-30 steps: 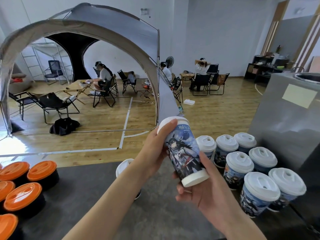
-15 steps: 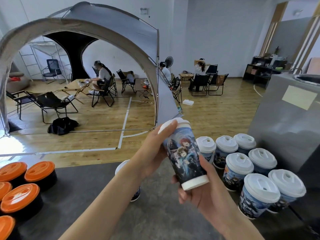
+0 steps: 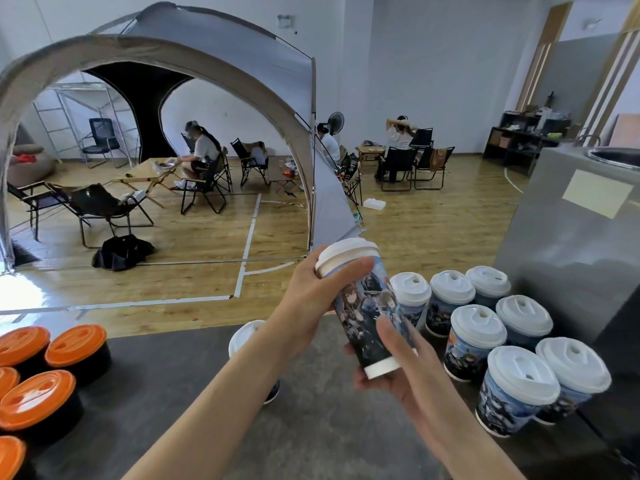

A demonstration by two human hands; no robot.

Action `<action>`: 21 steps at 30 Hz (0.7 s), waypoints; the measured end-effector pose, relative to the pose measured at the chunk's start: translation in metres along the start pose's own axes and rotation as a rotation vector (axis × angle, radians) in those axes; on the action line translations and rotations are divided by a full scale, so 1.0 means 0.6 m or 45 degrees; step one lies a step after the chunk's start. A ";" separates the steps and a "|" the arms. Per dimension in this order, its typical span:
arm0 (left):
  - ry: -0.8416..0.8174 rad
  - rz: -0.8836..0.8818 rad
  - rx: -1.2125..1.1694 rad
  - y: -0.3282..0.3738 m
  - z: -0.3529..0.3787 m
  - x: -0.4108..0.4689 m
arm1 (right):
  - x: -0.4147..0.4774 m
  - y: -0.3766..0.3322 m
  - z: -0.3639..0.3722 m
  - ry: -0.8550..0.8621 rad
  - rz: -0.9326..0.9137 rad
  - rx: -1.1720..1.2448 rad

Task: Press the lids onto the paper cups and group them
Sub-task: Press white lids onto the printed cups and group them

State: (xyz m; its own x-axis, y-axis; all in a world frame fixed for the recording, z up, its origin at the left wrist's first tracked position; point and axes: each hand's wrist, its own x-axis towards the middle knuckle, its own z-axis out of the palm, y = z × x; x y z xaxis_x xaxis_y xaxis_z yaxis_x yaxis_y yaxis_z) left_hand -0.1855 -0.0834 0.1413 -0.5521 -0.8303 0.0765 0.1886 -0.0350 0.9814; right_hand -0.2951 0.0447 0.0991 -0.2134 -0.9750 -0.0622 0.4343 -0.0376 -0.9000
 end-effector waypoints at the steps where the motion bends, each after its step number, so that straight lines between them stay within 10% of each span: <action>1: -0.020 -0.004 0.047 0.002 -0.002 0.002 | 0.001 0.003 -0.001 0.040 -0.055 -0.050; 7: -0.119 -0.246 -0.264 0.012 -0.001 0.007 | -0.005 0.002 -0.003 -0.244 0.101 0.145; 21: 0.012 0.049 -0.137 -0.011 0.010 0.005 | 0.004 0.019 -0.010 -0.051 0.000 -0.010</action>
State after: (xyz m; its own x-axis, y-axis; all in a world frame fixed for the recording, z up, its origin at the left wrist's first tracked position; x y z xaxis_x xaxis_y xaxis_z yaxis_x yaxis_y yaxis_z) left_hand -0.1933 -0.0824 0.1359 -0.5350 -0.8375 0.1116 0.2959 -0.0620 0.9532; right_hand -0.2959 0.0434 0.0858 -0.1779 -0.9830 -0.0448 0.4275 -0.0362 -0.9033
